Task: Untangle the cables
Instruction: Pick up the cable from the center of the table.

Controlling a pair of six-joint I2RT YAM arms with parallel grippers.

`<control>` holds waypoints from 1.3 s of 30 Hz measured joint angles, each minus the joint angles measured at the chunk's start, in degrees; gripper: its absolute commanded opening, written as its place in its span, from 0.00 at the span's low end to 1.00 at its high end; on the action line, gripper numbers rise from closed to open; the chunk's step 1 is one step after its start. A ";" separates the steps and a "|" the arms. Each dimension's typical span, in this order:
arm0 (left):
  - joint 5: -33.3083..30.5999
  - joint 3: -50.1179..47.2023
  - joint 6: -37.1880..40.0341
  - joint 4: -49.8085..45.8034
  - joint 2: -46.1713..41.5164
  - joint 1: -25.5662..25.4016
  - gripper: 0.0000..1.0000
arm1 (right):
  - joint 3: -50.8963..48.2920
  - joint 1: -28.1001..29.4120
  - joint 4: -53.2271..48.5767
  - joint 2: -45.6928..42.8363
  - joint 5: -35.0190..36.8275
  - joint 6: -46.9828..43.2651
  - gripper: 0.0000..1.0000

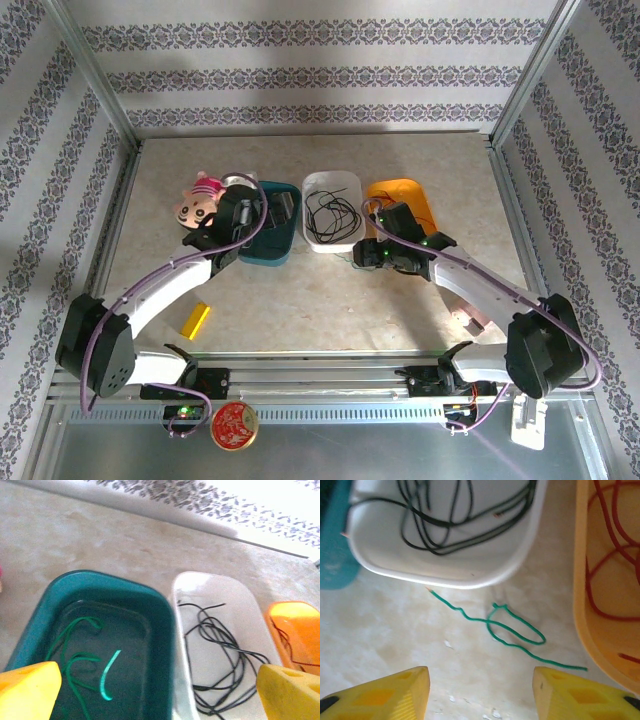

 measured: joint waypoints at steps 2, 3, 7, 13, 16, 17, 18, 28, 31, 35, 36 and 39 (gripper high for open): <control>-0.48 0.11 0.04 -0.26 0.02 -1.88 1.00 | 0.00 0.00 -1.05 2.01 0.20 -0.57 0.56; -0.50 -0.07 -0.02 -0.35 0.09 -2.60 1.00 | 0.00 0.00 -1.51 3.32 0.17 -0.87 0.56; -0.85 -1.90 -1.42 -0.39 0.13 -3.34 1.00 | 0.02 0.00 -2.82 7.13 -0.02 -1.81 0.56; -0.92 -2.80 -2.38 -0.46 0.28 -3.39 1.00 | 1.40 0.00 -3.13 11.32 0.00 -2.38 0.57; -0.90 -2.78 -2.38 -0.46 0.39 -3.39 1.00 | 3.19 0.00 -3.08 13.51 0.24 -3.28 0.57; -0.90 -2.78 -2.38 -0.46 0.50 -3.39 1.00 | 3.65 0.00 -3.06 14.03 0.35 -3.52 0.57; -0.90 -2.78 -2.38 -0.48 0.63 -3.39 1.00 | 4.04 0.00 -2.91 14.58 0.63 -3.89 0.57; -0.66 -2.78 -2.62 -0.70 1.62 -3.39 1.00 | 6.05 0.00 -2.80 20.11 2.12 -6.86 0.55; -0.63 -2.58 -2.60 -0.94 1.66 -3.39 1.00 | 5.84 0.42 -2.91 20.04 1.70 -6.78 0.55; -0.59 -1.60 -2.58 -1.11 2.05 -3.39 0.99 | 4.39 3.39 -4.00 19.17 1.18 -6.58 0.55; -0.52 -1.33 -2.58 -1.11 2.21 -3.39 0.99 | 4.20 4.17 -4.50 18.86 1.20 -6.54 0.55; -0.17 -0.70 -2.60 -1.09 2.58 -3.39 0.99 | 3.61 5.90 -5.57 18.32 0.98 -5.97 0.46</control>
